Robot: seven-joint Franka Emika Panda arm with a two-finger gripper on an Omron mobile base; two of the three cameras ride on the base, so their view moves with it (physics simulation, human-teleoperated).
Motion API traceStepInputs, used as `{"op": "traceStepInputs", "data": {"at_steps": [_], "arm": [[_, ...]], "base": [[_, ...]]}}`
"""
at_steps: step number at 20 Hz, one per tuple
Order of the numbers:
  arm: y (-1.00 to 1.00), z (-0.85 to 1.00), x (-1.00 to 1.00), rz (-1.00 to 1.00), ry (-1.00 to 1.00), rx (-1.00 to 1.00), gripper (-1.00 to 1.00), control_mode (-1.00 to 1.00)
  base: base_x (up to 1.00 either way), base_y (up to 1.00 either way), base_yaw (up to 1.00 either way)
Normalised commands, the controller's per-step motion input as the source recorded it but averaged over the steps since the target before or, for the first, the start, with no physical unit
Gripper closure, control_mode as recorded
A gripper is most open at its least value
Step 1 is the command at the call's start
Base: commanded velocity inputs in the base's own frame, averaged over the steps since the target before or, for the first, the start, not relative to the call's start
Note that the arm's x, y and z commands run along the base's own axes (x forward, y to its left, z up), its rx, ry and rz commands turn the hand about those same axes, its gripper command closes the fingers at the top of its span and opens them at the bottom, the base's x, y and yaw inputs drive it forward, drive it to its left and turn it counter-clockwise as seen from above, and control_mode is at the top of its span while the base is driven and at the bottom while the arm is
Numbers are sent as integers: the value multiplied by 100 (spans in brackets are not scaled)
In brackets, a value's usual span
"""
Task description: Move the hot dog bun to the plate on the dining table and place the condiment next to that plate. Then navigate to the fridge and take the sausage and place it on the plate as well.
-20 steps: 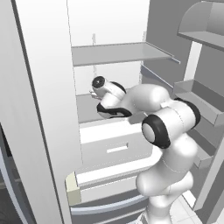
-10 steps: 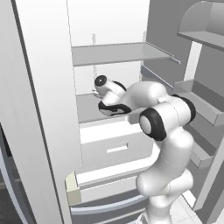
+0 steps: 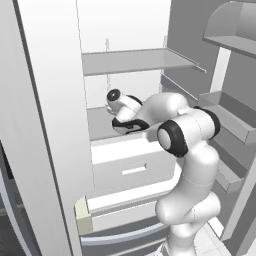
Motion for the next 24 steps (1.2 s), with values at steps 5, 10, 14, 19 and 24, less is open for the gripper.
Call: {"op": "traceStepInputs", "data": {"at_steps": [5,10,14,19,24], "arm": [[-5,-23,4,-6,0,3,-100,-100],[0,-22,0,-5,0,1,100,-100],[0,-16,0,-4,0,0,100,-100],[-5,-5,-24,0,0,0,100,-100],[-13,0,-63,7,-6,0,100,-100]], "base": [[0,0,0],[0,0,0],[0,0,0],[0,0,0],[0,0,0]]}}
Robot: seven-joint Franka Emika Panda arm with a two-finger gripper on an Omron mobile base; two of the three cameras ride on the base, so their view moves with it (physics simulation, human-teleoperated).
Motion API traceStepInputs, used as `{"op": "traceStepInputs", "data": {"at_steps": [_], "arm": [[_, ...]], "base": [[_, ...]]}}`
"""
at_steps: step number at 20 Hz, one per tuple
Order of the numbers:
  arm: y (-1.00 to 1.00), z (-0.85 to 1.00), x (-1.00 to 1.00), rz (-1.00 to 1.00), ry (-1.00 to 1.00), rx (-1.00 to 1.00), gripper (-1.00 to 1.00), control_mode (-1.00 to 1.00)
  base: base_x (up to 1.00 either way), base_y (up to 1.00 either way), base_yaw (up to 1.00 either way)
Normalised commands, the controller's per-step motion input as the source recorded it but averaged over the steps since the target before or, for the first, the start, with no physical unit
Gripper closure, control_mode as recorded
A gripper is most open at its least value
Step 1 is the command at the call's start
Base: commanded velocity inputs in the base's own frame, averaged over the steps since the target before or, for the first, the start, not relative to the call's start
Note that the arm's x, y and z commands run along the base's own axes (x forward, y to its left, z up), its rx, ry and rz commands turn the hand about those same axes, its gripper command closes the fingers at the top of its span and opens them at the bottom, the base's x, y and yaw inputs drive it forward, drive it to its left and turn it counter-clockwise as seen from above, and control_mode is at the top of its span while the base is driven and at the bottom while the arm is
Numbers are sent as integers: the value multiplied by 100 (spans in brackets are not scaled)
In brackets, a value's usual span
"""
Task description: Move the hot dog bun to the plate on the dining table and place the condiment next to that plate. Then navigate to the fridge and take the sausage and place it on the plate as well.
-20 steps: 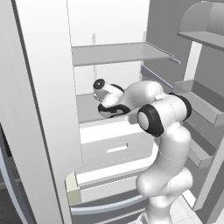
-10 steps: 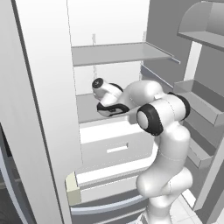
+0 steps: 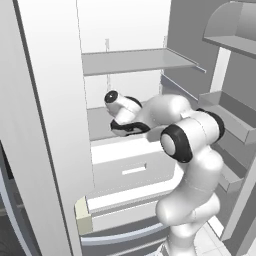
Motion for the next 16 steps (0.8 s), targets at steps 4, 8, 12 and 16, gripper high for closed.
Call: {"op": "traceStepInputs", "data": {"at_steps": [4,8,12,16], "arm": [[-19,10,-67,15,-9,0,100,-100],[-28,30,-62,22,-11,4,100,-100],[-22,30,-63,25,-5,3,100,-100],[0,53,-63,24,0,0,100,-100]], "base": [[0,0,0],[0,0,0],[0,0,0],[0,0,0]]}}
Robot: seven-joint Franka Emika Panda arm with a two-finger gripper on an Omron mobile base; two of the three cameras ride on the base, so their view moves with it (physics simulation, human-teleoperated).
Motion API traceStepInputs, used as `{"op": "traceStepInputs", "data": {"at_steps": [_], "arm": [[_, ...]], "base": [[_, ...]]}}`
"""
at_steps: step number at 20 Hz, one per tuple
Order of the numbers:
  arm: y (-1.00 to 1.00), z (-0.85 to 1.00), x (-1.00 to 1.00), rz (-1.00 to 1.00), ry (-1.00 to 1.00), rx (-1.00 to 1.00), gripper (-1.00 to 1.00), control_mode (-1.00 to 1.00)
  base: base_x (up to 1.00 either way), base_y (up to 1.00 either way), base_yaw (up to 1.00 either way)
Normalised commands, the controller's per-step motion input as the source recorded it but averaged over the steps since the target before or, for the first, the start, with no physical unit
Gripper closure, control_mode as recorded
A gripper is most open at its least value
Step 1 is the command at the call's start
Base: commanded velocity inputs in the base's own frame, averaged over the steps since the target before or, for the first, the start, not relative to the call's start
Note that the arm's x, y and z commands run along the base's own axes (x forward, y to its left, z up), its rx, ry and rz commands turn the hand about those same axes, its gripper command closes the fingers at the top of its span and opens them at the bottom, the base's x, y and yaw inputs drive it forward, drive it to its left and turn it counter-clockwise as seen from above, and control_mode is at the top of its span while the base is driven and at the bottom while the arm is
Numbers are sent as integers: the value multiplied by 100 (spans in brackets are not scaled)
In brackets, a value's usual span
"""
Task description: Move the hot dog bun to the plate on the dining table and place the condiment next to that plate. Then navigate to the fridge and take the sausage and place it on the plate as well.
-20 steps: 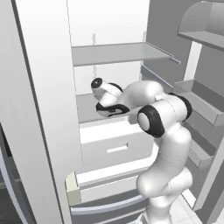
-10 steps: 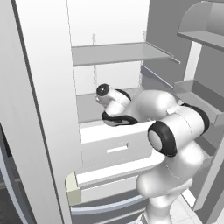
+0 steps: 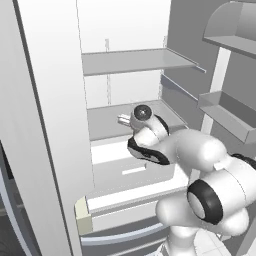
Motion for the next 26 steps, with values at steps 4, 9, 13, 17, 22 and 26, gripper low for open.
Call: {"op": "traceStepInputs", "data": {"at_steps": [4,9,13,17,22,26], "arm": [[11,78,-63,17,0,0,100,-100],[26,90,-66,11,0,-2,100,-100],[14,80,-73,7,3,-5,100,-100],[1,50,-85,4,6,-8,100,-100],[0,4,-100,6,1,-12,100,-100],[-3,1,-94,8,9,-9,100,-100]], "base": [[0,0,0],[0,0,0],[0,0,0],[0,0,0],[0,0,0],[0,0,0]]}}
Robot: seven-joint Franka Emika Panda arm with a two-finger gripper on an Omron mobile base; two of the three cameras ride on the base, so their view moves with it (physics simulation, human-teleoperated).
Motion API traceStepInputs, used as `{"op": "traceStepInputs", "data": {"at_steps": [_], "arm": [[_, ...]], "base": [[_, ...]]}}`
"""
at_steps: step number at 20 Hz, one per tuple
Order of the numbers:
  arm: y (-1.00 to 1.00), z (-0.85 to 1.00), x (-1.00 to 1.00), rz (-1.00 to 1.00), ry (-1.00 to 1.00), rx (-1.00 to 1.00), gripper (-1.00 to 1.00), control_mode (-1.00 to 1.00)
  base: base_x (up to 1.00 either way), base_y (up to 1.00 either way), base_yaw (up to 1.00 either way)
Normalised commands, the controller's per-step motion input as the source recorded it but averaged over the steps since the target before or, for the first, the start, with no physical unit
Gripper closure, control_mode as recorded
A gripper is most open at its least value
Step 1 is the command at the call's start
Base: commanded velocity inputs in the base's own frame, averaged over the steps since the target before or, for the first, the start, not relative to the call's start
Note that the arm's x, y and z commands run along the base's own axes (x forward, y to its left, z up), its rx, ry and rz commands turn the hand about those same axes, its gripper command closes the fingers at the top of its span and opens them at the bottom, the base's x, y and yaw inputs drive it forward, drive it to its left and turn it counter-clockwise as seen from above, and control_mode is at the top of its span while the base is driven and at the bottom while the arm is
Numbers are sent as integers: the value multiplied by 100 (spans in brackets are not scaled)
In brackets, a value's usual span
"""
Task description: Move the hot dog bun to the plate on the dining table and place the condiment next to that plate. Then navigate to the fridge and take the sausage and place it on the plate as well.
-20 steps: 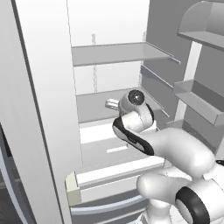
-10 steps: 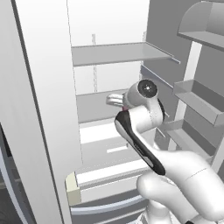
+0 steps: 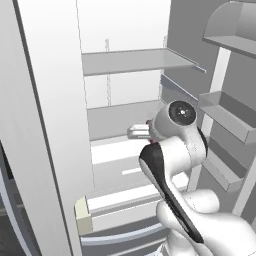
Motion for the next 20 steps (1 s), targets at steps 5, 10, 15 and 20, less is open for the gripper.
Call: {"op": "traceStepInputs", "data": {"at_steps": [5,10,15,20], "arm": [[-4,6,-62,10,22,-5,100,-100],[-1,2,-30,10,28,-3,100,-100],[0,0,-1,2,31,-5,100,-100],[0,0,0,0,4,0,100,100]], "base": [[0,0,0],[0,0,0],[0,0,0],[-51,-4,-4]]}}
